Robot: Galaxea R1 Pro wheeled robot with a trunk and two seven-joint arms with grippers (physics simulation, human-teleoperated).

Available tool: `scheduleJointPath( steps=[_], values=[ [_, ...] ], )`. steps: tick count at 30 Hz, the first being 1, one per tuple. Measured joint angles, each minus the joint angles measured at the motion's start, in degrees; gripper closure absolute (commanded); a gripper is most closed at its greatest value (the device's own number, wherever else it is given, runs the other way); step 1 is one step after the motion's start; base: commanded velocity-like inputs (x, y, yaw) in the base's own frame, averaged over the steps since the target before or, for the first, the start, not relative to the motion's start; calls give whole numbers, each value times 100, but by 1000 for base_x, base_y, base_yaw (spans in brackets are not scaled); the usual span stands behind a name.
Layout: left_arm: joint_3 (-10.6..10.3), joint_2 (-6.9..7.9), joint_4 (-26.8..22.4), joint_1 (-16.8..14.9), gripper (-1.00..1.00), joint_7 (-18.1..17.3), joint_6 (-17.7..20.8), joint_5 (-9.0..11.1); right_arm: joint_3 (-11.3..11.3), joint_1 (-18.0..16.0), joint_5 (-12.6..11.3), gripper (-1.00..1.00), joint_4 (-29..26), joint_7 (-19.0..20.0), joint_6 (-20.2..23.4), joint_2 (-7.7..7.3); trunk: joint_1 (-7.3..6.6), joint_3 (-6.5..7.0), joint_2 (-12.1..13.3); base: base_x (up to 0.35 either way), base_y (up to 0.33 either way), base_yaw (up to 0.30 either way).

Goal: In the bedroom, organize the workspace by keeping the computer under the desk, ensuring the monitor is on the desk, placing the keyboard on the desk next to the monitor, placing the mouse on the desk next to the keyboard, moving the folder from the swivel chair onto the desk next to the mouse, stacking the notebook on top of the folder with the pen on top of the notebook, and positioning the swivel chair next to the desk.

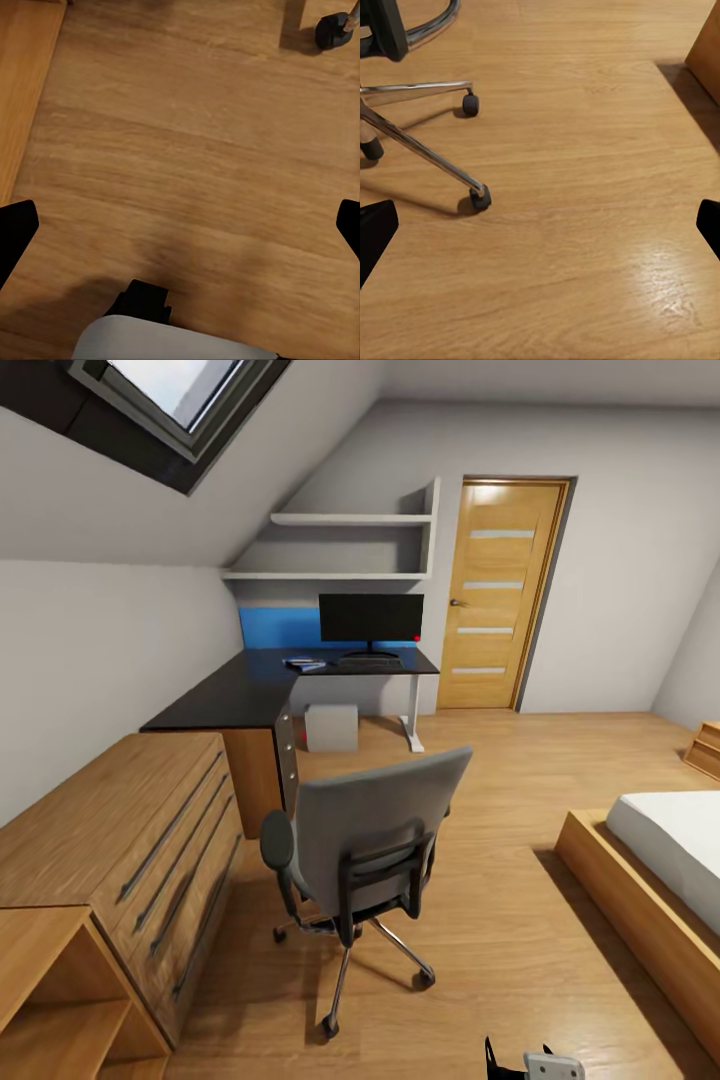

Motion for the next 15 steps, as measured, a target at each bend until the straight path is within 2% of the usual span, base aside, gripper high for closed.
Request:
scheduleJointPath(
  steps=[6,11,15],
  values=[
    [0,-9,-32,0,-100,-10,4,2,1,0,-7,-100,-4,-7,-3,-10,132,-108,-241,0,0,0],
    [-2,31,-501,3,-100,6,63,11,-33,-7,-39,-100,-97,-36,239,-100,242,-197,-441,0,0,0],
    [-2,125,-893,-84,-100,111,668,-6,-40,-29,-35,-100,-535,-266,815,-137,330,-269,-602,0,0,0]
  ],
)
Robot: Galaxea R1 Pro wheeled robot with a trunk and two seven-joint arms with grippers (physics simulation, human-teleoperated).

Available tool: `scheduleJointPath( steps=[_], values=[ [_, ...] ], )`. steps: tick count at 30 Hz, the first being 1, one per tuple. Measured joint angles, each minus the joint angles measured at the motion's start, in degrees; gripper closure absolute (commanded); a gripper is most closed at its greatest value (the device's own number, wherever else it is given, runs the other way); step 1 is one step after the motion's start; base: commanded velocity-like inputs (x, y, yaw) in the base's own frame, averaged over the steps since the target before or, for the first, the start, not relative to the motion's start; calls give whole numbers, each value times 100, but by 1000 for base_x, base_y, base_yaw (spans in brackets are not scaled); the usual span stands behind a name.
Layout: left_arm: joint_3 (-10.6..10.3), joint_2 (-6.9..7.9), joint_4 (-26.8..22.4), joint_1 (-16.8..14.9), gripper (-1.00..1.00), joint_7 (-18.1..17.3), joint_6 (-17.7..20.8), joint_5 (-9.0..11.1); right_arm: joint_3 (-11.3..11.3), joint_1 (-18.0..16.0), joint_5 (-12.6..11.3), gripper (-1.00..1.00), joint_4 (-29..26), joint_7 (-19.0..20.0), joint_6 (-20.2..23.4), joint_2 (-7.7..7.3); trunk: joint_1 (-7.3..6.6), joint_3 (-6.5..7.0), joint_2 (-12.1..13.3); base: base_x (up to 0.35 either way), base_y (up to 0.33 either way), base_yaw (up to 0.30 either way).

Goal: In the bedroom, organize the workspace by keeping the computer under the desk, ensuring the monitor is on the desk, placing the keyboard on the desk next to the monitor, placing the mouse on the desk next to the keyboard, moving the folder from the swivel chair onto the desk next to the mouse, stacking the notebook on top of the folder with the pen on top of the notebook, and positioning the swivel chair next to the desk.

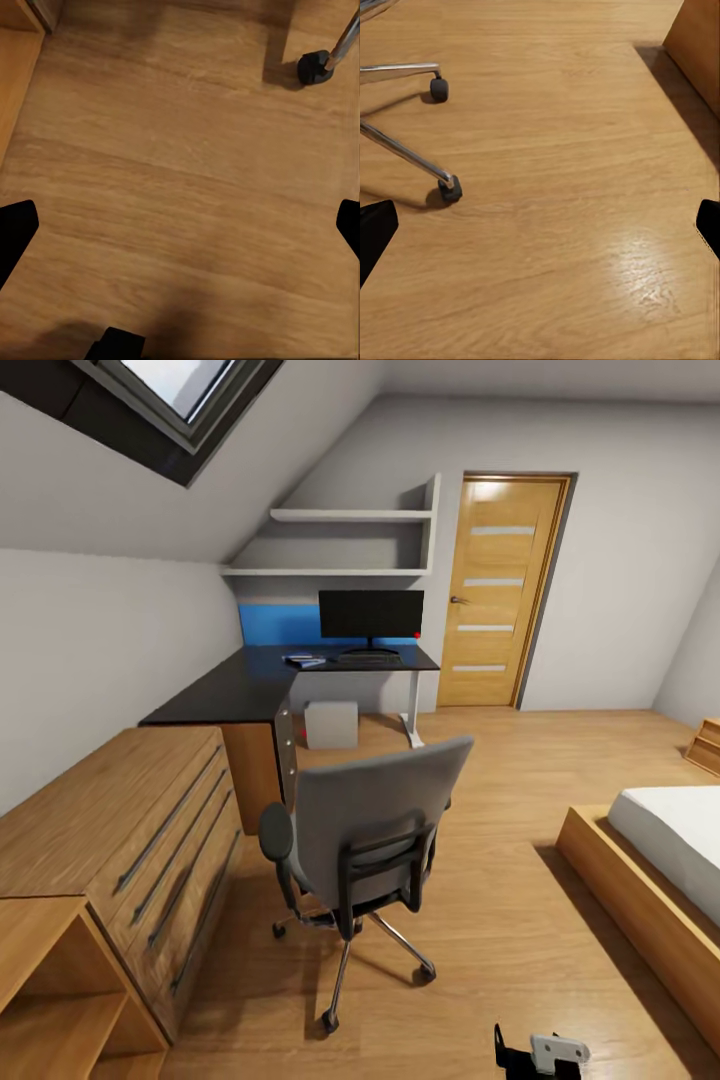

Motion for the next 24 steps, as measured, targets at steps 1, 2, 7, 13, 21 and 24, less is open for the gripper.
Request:
scheduleJointPath(
  steps=[1,2,7,13,21,24],
  values=[
    [-4,19,-144,-141,-100,53,350,-15,0,-12,6,-100,-201,-142,290,-8,22,-17,-40,0,0,0],
    [-2,27,-217,-241,-100,82,546,-16,-1,-18,7,-100,-308,-218,455,-12,44,-36,-80,0,0,0],
    [6,23,-539,-902,-100,179,1538,-25,8,-272,24,-100,-888,-569,1400,-62,154,-125,-281,0,0,0],
    [13,-185,-624,-1745,-100,299,2045,-2,11,-1116,35,-100,-984,-728,1790,-179,285,-232,-521,0,0,0],
    [17,-438,-657,-3140,-100,514,2791,156,6,-2591,-9,-100,-862,-904,2415,-432,461,-377,-842,0,0,0],
    [23,-531,-624,-3222,-100,521,2824,177,2,-2698,-46,-100,-868,-894,2480,-411,527,-431,-962,0,0,0]
  ],
)
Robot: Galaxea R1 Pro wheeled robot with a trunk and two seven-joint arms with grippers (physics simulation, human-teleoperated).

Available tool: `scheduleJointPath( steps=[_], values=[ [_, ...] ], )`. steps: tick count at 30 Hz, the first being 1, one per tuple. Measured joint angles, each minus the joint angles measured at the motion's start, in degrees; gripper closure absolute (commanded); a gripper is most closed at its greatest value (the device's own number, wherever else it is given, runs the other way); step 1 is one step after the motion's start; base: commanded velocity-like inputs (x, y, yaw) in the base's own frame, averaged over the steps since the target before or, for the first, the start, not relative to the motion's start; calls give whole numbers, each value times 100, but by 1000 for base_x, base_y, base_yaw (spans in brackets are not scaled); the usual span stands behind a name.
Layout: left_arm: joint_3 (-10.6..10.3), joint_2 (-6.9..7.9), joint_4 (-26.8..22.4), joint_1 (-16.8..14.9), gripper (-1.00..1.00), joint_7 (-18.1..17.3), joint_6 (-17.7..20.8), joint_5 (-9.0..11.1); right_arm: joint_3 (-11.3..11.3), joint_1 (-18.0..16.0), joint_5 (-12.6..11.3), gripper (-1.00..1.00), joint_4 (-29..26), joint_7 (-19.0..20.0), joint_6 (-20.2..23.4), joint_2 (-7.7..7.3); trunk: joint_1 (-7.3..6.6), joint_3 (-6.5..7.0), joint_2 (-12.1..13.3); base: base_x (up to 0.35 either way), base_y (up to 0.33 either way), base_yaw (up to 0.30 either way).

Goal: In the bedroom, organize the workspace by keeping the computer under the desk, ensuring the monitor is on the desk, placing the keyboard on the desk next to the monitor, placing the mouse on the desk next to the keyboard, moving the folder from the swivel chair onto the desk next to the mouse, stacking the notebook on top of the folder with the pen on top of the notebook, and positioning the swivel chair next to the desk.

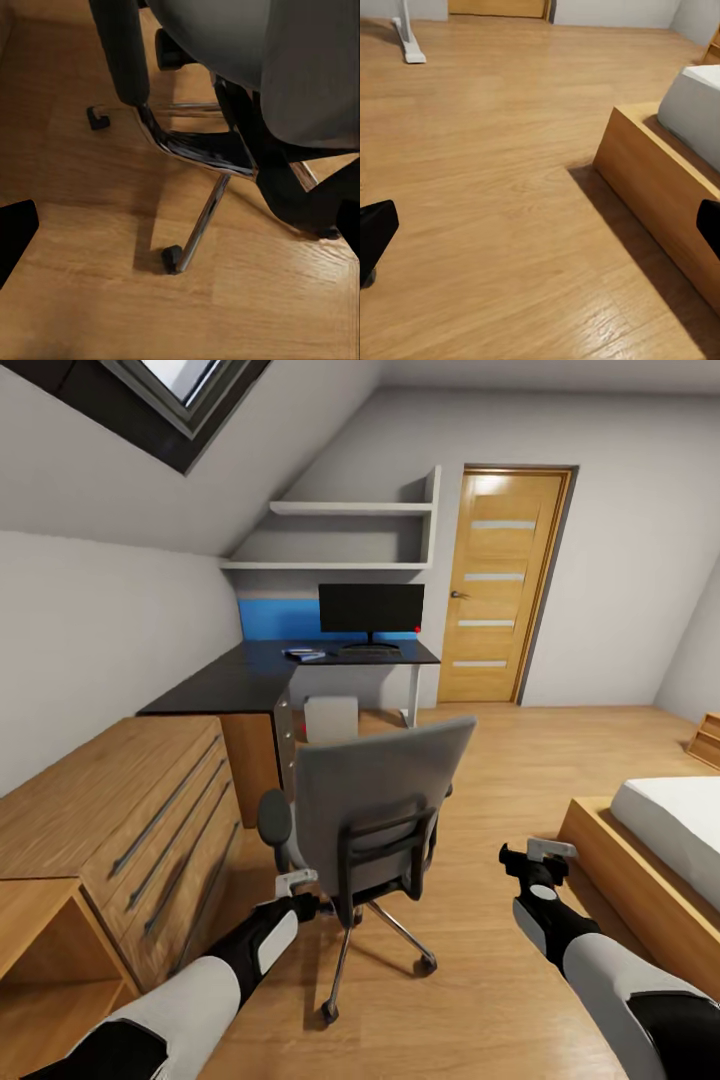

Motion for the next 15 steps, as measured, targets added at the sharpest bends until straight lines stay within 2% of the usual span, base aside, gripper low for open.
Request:
scheduleJointPath(
  steps=[1,4,7,12,13,14,15],
  values=[
    [1,-10,18,-9,-100,1,0,3,-1,-11,-12,-100,0,6,8,3,22,-18,-40,0,0,0],
    [26,-31,219,-31,-100,2,-31,19,7,-41,-241,-100,17,121,29,48,88,-72,-160,0,0,0],
    [65,-27,310,-37,-100,-13,-113,33,20,-48,-375,-100,18,211,33,155,154,-126,-281,0,0,0],
    [122,17,733,-39,-100,-55,-844,107,25,-45,-438,-100,31,236,15,360,264,-216,-481,0,0,0],
    [123,27,766,-38,-100,-56,-895,106,24,-45,-434,-100,32,234,12,392,286,-234,-522,0,0,0],
    [123,50,849,-40,-100,-56,-1020,95,33,-35,-399,-100,31,229,4,484,308,-252,-562,0,0,0],
    [120,51,859,-41,-100,-56,-1035,94,30,-33,-383,-100,30,227,3,497,330,-270,-602,0,0,0]
  ],
)
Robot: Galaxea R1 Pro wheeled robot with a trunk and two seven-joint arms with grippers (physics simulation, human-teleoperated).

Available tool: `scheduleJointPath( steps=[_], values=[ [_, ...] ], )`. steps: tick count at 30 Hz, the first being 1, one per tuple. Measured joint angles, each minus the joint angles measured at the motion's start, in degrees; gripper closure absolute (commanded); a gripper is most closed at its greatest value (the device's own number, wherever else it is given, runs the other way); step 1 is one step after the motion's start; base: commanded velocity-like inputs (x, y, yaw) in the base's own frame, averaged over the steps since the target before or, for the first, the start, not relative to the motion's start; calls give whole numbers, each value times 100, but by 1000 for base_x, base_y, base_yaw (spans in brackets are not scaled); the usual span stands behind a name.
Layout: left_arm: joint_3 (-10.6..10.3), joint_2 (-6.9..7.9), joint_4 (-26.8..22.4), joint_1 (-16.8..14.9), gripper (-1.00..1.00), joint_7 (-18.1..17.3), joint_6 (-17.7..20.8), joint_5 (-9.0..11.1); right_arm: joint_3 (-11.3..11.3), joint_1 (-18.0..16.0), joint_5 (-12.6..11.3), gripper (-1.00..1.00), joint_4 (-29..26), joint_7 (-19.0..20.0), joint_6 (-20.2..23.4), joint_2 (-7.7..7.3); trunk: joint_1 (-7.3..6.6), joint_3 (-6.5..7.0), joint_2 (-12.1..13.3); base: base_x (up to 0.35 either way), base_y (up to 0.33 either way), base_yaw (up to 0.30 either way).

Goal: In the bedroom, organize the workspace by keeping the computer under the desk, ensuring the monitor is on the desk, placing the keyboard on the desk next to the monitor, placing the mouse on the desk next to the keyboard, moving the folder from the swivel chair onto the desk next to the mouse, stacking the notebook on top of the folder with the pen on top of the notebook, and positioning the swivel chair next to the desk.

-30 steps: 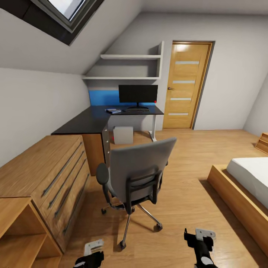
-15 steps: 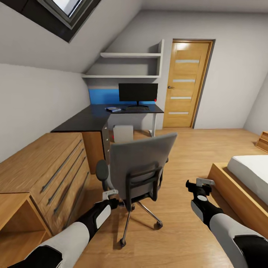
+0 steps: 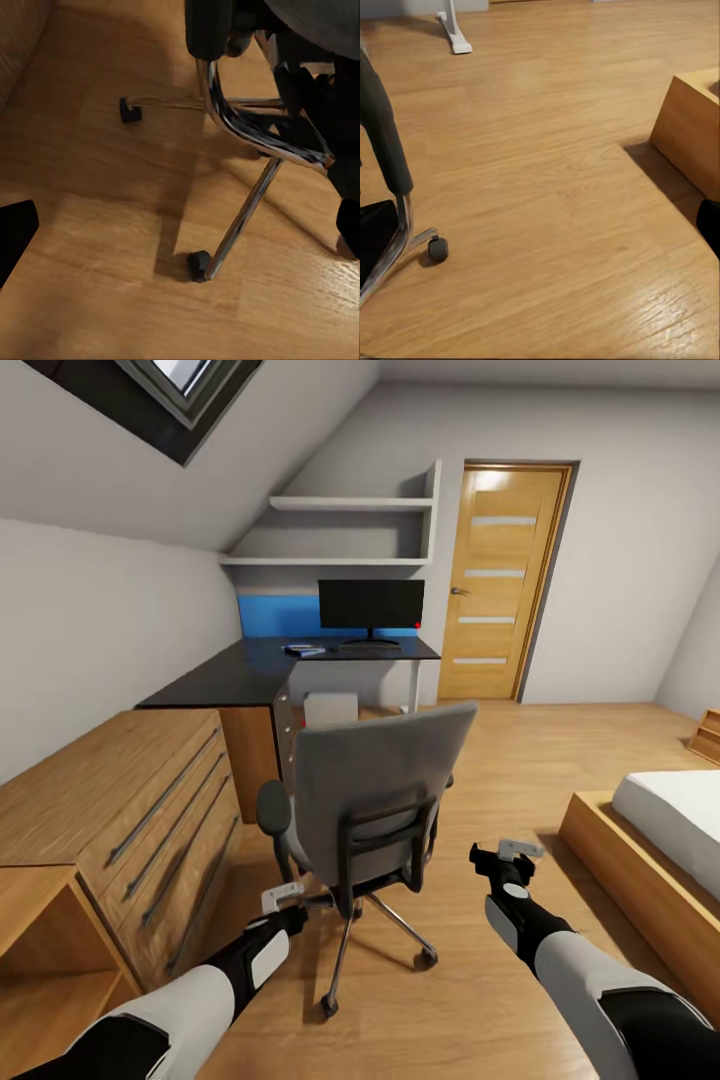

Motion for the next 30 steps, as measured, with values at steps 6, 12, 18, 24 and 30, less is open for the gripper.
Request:
scheduleJointPath(
  steps=[6,12,18,24,30],
  values=[
    [-9,-14,71,2,-100,1,-58,-13,2,8,80,-100,5,1,4,38,132,-108,-241,0,0,0],
    [-14,-21,91,5,-100,9,-87,-16,-4,21,75,-100,12,24,-22,39,264,-215,-481,0,0,0],
    [-17,-37,95,2,-100,15,-87,-17,2,27,81,-100,22,48,-20,42,395,-323,-722,0,0,0],
    [-29,-58,230,3,-100,-1,-88,-20,-4,33,81,-100,128,52,-13,52,527,-431,-963,0,0,0],
    [-25,-164,355,2,-100,-2,-100,-22,-20,33,-84,-100,191,19,13,125,659,-539,-1203,0,0,0]
  ],
)
